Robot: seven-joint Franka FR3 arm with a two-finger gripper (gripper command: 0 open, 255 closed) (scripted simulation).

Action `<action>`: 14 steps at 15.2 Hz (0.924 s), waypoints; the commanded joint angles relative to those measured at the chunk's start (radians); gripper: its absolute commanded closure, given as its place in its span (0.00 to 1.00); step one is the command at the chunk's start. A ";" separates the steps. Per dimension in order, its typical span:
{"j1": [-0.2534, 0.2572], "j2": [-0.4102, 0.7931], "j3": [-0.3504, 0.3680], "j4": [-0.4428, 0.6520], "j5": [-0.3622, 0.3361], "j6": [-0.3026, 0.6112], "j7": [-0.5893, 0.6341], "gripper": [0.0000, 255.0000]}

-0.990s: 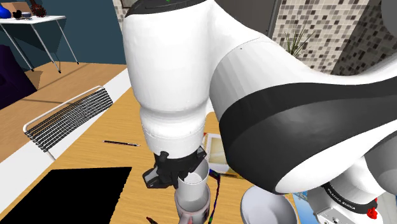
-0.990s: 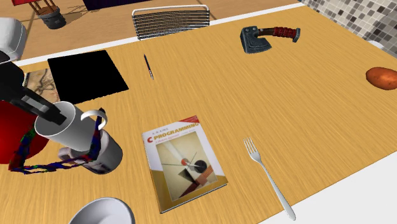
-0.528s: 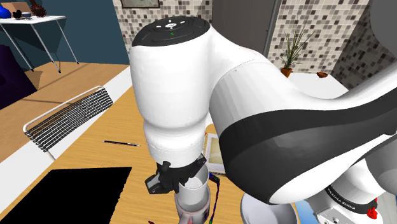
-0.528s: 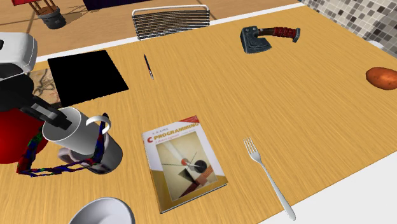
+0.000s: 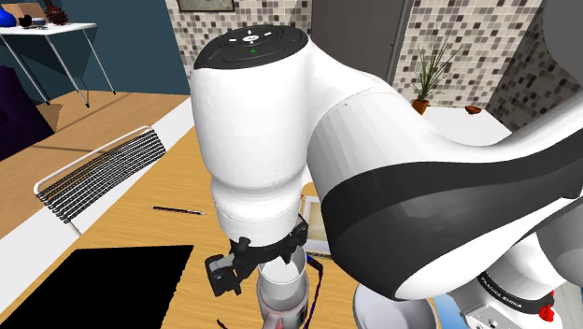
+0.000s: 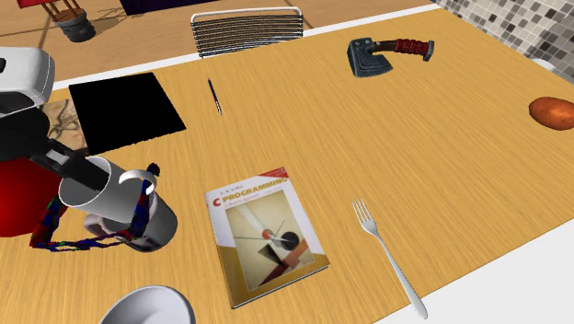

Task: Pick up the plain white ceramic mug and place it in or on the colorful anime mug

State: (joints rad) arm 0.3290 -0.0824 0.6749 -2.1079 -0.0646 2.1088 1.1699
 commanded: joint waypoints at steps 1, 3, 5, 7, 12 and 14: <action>0.000 0.000 0.000 0.000 0.000 0.000 0.000 0.00; 0.001 -0.016 -0.002 0.020 0.013 -0.032 -0.009 0.00; 0.003 -0.043 -0.007 0.064 0.032 -0.097 -0.023 0.00; 0.004 -0.051 -0.009 0.083 0.038 -0.123 -0.028 0.00; 0.004 -0.051 -0.009 0.083 0.038 -0.123 -0.028 0.00; 0.004 -0.051 -0.009 0.083 0.038 -0.123 -0.028 0.00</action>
